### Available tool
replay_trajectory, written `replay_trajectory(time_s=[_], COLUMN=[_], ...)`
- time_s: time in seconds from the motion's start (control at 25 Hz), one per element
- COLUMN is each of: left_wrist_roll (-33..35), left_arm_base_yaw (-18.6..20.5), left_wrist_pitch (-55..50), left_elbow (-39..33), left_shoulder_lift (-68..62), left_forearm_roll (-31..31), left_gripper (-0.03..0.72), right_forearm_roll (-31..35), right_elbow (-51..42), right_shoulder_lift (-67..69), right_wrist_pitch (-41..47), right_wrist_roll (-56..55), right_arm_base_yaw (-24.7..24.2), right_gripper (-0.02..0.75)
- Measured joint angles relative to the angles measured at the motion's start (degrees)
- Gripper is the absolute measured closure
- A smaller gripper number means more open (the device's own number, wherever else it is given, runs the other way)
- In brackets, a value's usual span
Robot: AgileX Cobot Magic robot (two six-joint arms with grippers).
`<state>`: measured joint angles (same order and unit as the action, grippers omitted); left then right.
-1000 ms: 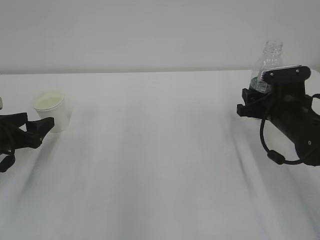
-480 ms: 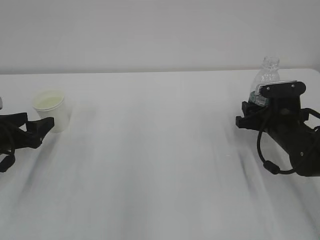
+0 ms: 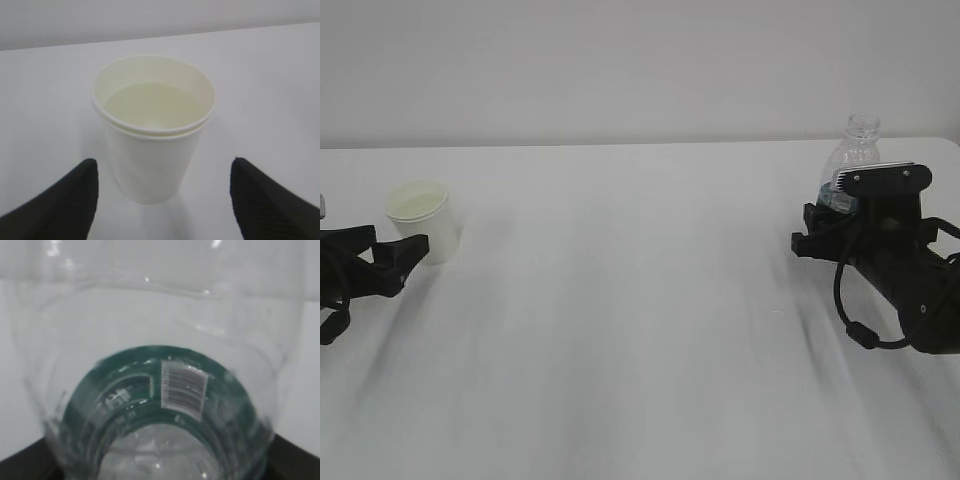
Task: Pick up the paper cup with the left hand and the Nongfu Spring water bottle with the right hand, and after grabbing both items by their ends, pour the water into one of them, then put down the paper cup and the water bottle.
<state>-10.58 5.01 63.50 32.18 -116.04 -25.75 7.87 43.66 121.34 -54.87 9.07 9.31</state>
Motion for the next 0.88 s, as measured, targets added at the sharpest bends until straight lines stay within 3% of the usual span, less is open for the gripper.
replay_trajectory(time_s=[0.88], left_wrist_roll=[0.0], left_arm_base_yaw=[0.0], left_wrist_pitch=[0.0], left_elbow=[0.0], left_shoulder_lift=[0.0], left_forearm_roll=[-0.6], left_gripper=[0.100], right_forearm_roll=[-0.6], right_elbow=[0.0], right_shoulder_lift=[3.0], right_wrist_pitch=[-1.7], right_wrist_roll=[-1.7], right_arm_base_yaw=[0.0], right_gripper=[0.255])
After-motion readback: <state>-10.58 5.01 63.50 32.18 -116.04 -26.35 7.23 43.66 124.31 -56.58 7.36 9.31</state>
